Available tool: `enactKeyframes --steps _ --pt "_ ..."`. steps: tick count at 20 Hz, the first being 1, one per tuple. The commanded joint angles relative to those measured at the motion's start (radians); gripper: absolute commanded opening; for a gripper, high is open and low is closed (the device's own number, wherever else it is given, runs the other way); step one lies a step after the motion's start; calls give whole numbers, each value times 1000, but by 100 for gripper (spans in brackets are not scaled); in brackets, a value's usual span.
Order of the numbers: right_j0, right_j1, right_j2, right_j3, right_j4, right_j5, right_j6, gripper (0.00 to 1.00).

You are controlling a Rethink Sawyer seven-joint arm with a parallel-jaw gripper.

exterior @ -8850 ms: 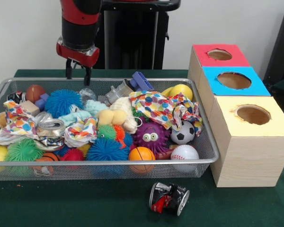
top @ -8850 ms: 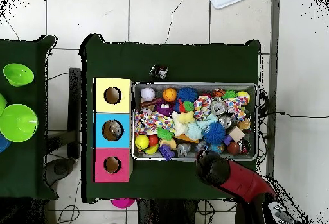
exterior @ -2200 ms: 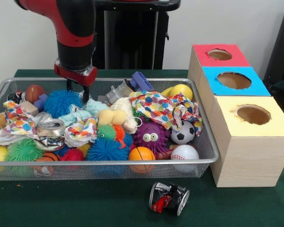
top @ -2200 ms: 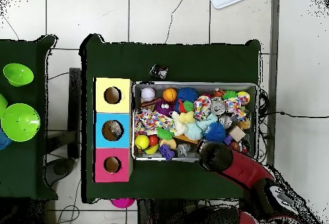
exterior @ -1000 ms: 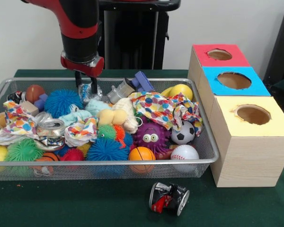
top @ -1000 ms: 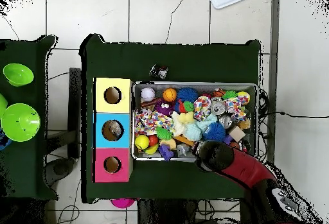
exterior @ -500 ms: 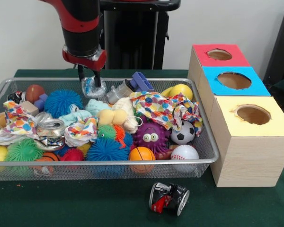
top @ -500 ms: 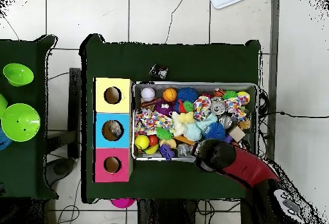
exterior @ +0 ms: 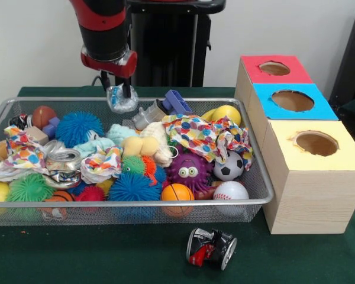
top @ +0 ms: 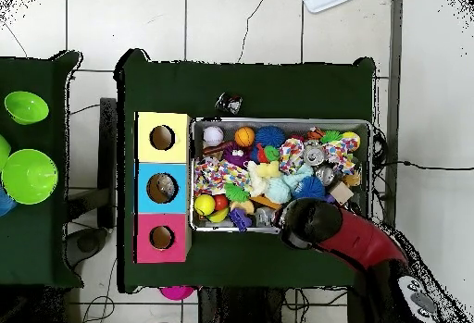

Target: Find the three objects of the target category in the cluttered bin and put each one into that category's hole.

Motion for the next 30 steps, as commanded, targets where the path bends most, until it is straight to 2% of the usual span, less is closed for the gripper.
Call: enactKeyframes --steps 1,6,14,24,30 --pt "17 -27 65 49 -8 150 46 0" --pt "19 -31 80 37 11 173 58 0" --pt "57 -89 85 66 54 204 110 0" --pt "118 -128 74 113 97 189 153 0" --pt "156 -123 61 123 121 163 179 0"
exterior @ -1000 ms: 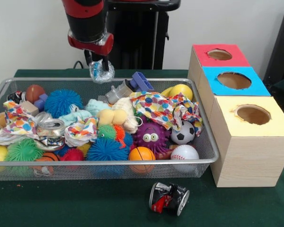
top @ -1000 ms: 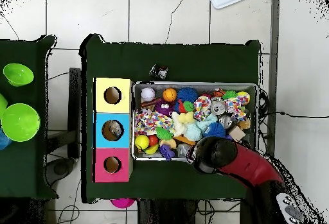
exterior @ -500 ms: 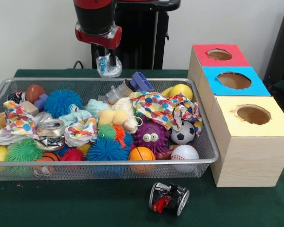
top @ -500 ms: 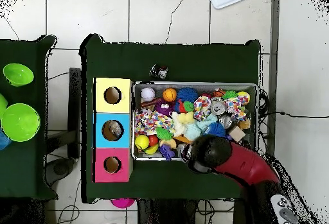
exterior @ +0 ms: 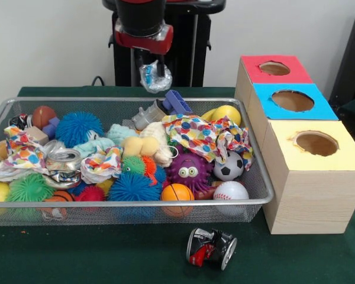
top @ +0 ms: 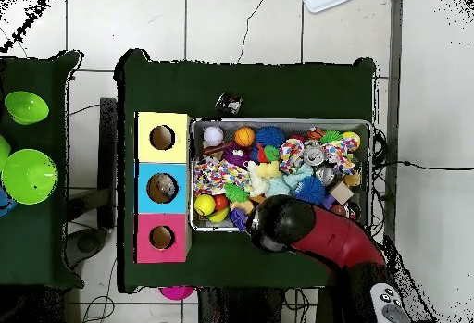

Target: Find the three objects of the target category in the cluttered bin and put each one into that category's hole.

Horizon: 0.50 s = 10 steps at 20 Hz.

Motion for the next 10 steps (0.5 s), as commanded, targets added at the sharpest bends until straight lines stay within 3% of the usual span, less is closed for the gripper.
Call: enactKeyframes --steps 1,10 --pt "41 -4 56 61 66 65 185 0" --pt "114 -6 45 77 121 43 233 0"
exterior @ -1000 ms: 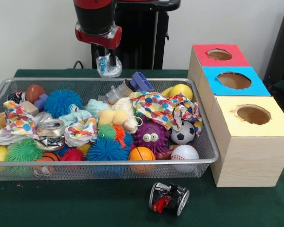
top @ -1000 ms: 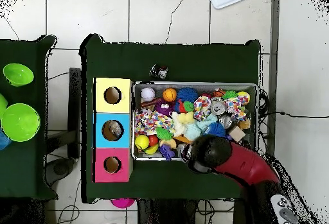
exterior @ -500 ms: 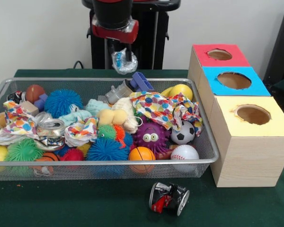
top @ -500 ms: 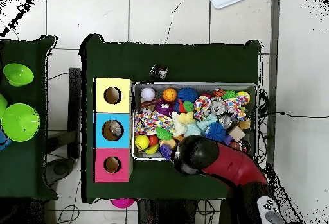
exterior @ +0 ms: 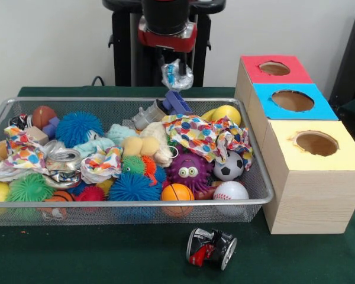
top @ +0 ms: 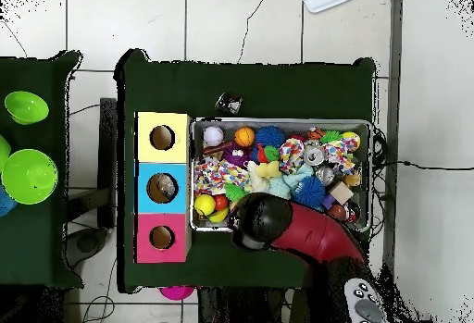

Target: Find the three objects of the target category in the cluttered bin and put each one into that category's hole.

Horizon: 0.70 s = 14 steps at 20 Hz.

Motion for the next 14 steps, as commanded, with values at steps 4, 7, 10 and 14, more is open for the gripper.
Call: enactKeyframes --steps 4,7,10,14 --pt "83 3 37 78 114 29 264 0" --pt "112 -5 27 95 134 16 275 0" --pt "148 -20 7 97 149 35 295 0" --pt "200 -32 -18 95 172 56 322 0"
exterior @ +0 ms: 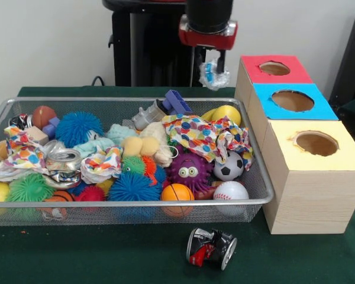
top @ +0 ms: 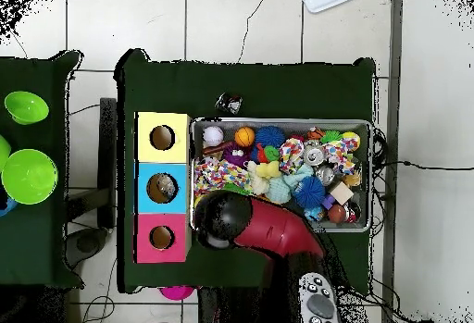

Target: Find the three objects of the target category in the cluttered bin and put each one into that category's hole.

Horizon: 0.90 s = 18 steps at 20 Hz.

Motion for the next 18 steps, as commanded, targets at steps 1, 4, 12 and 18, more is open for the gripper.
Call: enactKeyframes --steps 1,4,12,18 --pt "65 -26 -15 79 80 57 323 0" --pt "102 -31 -24 87 110 56 350 0" --pt "190 -33 -34 120 170 10 390 0" --pt "212 4 -31 98 186 -25 394 0"
